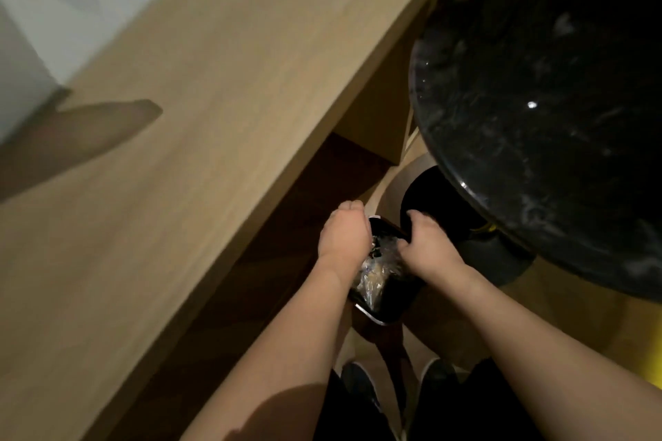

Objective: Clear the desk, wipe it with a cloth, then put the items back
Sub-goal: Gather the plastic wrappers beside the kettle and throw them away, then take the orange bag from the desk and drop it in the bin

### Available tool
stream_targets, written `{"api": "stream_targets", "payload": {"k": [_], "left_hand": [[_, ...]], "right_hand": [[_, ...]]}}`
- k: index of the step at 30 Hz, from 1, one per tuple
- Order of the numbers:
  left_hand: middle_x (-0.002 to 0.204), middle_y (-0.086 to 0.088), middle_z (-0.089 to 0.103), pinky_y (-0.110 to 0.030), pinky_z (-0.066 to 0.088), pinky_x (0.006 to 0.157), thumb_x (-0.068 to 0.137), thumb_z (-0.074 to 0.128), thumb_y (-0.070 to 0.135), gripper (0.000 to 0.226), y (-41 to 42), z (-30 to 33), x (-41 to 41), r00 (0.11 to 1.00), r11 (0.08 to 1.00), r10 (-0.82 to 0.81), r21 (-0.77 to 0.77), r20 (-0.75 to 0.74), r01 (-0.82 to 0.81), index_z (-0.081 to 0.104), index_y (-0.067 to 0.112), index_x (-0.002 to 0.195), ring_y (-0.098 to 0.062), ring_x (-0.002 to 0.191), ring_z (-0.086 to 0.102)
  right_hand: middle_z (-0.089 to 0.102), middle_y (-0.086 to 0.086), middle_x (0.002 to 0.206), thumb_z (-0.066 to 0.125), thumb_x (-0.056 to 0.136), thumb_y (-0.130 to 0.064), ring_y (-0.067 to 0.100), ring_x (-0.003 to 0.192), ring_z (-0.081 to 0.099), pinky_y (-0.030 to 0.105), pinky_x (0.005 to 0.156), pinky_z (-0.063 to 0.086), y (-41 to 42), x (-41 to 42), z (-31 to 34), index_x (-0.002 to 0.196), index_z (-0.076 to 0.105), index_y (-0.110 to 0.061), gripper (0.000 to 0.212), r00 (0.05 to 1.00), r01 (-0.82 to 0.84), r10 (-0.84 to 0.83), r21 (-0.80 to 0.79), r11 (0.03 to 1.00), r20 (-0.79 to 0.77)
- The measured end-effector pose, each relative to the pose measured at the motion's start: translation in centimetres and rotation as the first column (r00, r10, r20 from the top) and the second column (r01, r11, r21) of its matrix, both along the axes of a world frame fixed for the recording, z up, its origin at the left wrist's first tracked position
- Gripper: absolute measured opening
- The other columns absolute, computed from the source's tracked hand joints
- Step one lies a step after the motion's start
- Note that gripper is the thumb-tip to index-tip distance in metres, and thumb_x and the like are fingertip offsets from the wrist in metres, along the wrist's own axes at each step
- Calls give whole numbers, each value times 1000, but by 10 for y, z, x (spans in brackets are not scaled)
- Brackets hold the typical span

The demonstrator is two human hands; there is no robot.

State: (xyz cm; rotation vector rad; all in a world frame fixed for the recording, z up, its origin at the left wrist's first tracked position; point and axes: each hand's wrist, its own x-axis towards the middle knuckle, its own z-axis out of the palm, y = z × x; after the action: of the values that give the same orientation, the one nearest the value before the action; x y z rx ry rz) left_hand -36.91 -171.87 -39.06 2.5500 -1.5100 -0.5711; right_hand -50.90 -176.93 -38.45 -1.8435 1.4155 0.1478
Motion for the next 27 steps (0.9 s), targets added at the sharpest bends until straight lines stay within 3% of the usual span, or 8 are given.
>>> {"api": "stream_targets", "payload": {"k": [3, 10, 15, 27], "left_hand": [[136, -10, 57, -36, 50, 98, 105, 44, 30, 38, 5, 83, 3, 1000, 999, 23, -44, 16, -22, 53, 11, 137, -25, 122, 58], [127, -6, 62, -34, 50, 95, 103, 51, 30, 34, 29, 219, 12, 993, 980, 117, -159, -10, -117, 59, 12, 130, -21, 114, 61], [119, -3, 64, -31, 50, 90, 102, 51, 30, 29, 56, 243, 29, 976, 952, 218, -213, -28, -218, 61, 15, 126, -20, 107, 62], [131, -2, 60, -29, 47, 94, 105, 46, 30, 37, 148, 261, 95, 863, 849, 504, -166, -24, -501, 54, 18, 139, -18, 117, 59]], "right_hand": [[36, 7, 154, 62, 93, -21, 25, 140, 38, 39, 114, 33, 1, 0, 82, 150, 33, -13, 65, 999, -32, 32, -27, 999, 20], [34, 7, 156, 62, 94, -22, 23, 143, 35, 38, 114, 32, 6, 12, 222, 152, 31, -16, 65, 993, -112, 115, -83, 990, 26], [33, 5, 156, 60, 95, -19, 22, 142, 35, 39, 113, 35, 19, 42, 260, 152, 31, -17, 64, 979, -186, 193, -94, 978, 70], [36, 6, 154, 61, 95, -21, 23, 140, 38, 38, 111, 37, 72, 125, 283, 152, 31, -16, 64, 901, -409, 419, -103, 907, 112]]}}
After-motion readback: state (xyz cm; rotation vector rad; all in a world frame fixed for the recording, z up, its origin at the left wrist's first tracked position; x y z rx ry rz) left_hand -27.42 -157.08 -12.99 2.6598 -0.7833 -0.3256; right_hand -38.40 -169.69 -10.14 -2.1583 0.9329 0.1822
